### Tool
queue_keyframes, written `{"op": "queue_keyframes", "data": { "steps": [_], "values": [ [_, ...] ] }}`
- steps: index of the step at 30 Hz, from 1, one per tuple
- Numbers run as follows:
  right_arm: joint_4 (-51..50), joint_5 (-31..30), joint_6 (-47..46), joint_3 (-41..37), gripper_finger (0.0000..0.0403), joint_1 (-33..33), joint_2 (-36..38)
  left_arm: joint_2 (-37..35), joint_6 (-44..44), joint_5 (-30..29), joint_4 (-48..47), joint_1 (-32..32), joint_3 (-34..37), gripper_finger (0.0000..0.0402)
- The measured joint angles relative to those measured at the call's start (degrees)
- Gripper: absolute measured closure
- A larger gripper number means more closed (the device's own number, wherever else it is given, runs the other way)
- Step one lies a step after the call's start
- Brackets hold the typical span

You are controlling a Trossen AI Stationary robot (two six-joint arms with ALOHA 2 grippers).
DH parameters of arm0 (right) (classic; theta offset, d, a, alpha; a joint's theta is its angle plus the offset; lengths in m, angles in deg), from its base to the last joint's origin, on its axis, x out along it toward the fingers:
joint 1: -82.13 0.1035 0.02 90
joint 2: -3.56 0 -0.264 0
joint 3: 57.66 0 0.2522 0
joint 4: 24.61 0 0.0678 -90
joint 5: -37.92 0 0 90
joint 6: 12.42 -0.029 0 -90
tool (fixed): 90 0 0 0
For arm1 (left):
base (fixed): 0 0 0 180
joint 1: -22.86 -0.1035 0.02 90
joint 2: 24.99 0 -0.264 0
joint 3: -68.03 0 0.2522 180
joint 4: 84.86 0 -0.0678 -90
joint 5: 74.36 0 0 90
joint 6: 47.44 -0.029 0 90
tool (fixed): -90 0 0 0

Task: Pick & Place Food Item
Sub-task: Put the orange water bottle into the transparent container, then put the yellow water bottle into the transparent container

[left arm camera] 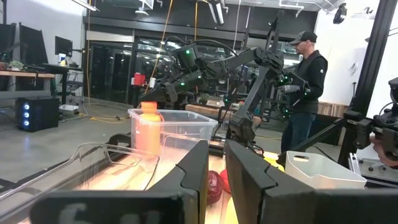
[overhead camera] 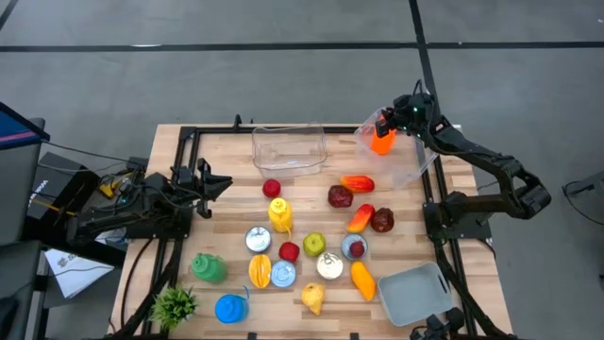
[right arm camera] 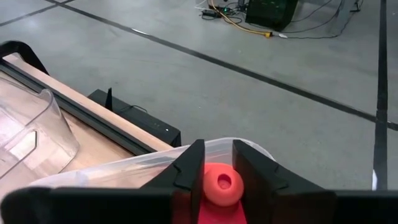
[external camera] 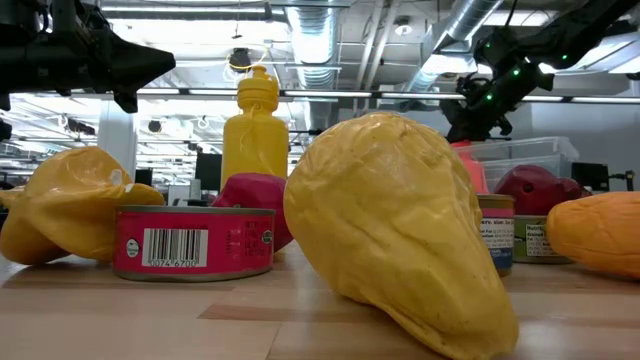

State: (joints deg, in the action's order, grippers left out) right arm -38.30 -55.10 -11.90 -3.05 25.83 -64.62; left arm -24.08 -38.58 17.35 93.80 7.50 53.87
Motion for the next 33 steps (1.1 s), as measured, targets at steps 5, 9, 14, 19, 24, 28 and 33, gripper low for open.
{"op": "queue_keyframes", "data": {
  "steps": [5, 9, 14, 19, 24, 28, 33],
  "values": [
    [-0.1, 0.0, 0.1, -0.1, 0.0252, 0.0, 0.0, 0.0, 0.0, 0.0, 0.0, 0.0, 0.0, 0.0357],
    [-0.1, 0.0, 0.8, -0.1, 0.0200, 0.0, 0.0, 0.0, 0.0, 0.0, 0.0, 0.0, 0.0, 0.0357],
    [-1.5, 0.0, 3.1, 0.7, 0.0163, 0.0, 2.2, 0.0, 0.0, 0.0, 0.0, 0.0, 0.0, 0.0357],
    [-3.6, 0.0, 4.0, 3.9, 0.0159, 0.7, 7.7, 0.0, 0.4, 0.0, 0.0, 0.0, 0.0, 0.0357],
    [-7.7, 3.3, 4.1, 5.3, 0.0159, 3.9, 12.5, 0.0, 0.4, 0.0, 0.0, 0.0, 0.0, 0.0357],
    [-9.3, 14.6, 2.7, 5.3, 0.0159, 11.7, 14.3, 0.0, 0.4, 0.0, 0.0, 0.0, 0.0, 0.0357],
    [-6.0, 16.2, 2.7, 5.3, 0.0159, 29.0, 11.4, 0.0, 0.4, 0.0, 0.0, 0.0, 0.0, 0.0357]
  ]
}}
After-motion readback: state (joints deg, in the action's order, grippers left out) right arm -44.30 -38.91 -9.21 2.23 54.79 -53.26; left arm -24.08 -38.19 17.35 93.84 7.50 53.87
